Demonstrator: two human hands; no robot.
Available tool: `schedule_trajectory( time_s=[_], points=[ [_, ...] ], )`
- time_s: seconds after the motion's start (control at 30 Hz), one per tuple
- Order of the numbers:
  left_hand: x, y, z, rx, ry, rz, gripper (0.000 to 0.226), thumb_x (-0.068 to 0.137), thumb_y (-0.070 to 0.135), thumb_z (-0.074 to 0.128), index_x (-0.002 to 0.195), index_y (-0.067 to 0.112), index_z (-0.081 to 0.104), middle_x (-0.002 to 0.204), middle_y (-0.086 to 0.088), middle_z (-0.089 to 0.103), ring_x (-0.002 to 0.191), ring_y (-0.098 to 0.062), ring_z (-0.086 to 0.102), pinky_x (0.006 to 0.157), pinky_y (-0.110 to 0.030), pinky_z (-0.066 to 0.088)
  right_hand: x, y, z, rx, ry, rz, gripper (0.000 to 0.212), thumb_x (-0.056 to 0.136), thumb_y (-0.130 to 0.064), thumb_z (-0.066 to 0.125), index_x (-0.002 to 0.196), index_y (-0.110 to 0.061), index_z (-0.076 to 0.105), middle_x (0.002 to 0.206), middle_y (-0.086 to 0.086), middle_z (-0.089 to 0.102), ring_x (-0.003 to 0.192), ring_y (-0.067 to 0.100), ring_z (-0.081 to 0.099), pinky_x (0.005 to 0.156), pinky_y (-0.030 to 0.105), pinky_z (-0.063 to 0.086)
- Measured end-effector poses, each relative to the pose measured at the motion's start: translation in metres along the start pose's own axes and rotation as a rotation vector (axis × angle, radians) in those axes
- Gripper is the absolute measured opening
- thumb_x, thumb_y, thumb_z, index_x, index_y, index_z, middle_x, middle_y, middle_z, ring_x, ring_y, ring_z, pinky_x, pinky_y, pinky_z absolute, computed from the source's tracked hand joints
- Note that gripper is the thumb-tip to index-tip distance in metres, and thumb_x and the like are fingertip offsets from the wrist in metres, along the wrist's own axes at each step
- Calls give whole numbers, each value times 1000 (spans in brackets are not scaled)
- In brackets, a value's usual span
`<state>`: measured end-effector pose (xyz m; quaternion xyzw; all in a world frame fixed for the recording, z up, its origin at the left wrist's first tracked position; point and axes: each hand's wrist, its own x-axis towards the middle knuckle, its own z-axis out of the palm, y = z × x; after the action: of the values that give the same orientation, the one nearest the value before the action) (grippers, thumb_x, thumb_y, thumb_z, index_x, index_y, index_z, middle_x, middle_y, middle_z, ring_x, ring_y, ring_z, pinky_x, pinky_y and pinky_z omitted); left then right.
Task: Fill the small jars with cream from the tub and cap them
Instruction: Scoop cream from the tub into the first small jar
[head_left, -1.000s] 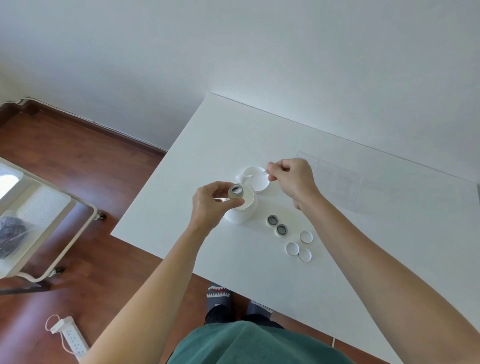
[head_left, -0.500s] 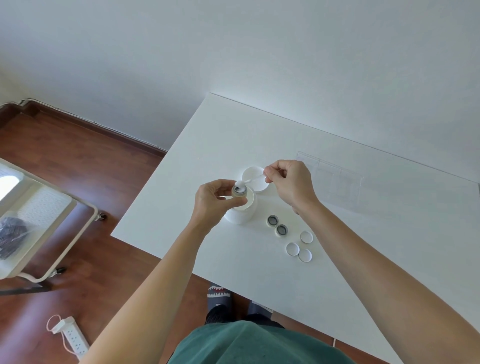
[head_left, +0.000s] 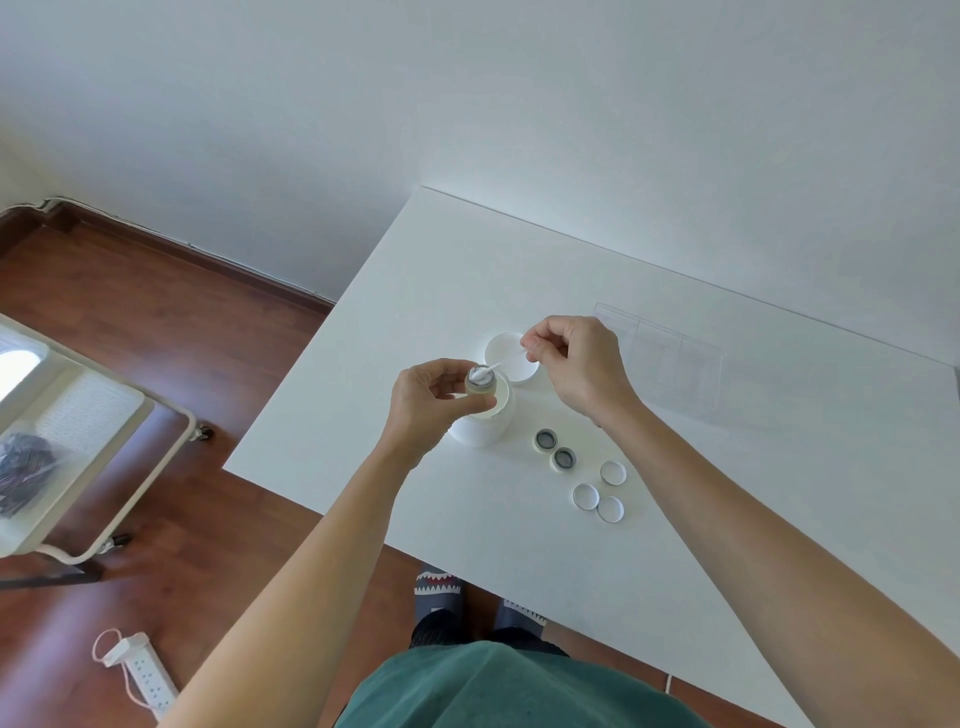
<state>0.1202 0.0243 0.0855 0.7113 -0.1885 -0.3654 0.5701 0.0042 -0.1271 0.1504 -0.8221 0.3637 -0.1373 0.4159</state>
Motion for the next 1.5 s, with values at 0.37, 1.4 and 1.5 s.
schedule_trajectory(
  time_s=[0.37,1.4,1.5],
  points=[
    [-1,0,-2,-38,-17,16,37,64,6,90,97,17,77,98,0,78,86,-13,68,95,-48,54,-4,-3,-4,31,-11,21,13,92,-10,60,90,-9,72,79,3,71,71,8,63,65,7,44],
    [-6,-17,-24,-22,154,72,36,66,10,90,89,32,73,95,11,76,83,-5,67,79,-27,50,-3,26,47,-201,-27,-6,37,91,-19,61,67,9,58,62,24,58,59,29,43,59,35,43],
    [-7,-19,-26,-16,174,74,36,66,10,90,91,30,73,96,10,76,85,-5,67,79,-28,51,-4,24,58,-298,-88,-46,38,93,-18,58,63,4,55,56,16,50,62,26,41,61,40,44]
  ],
)
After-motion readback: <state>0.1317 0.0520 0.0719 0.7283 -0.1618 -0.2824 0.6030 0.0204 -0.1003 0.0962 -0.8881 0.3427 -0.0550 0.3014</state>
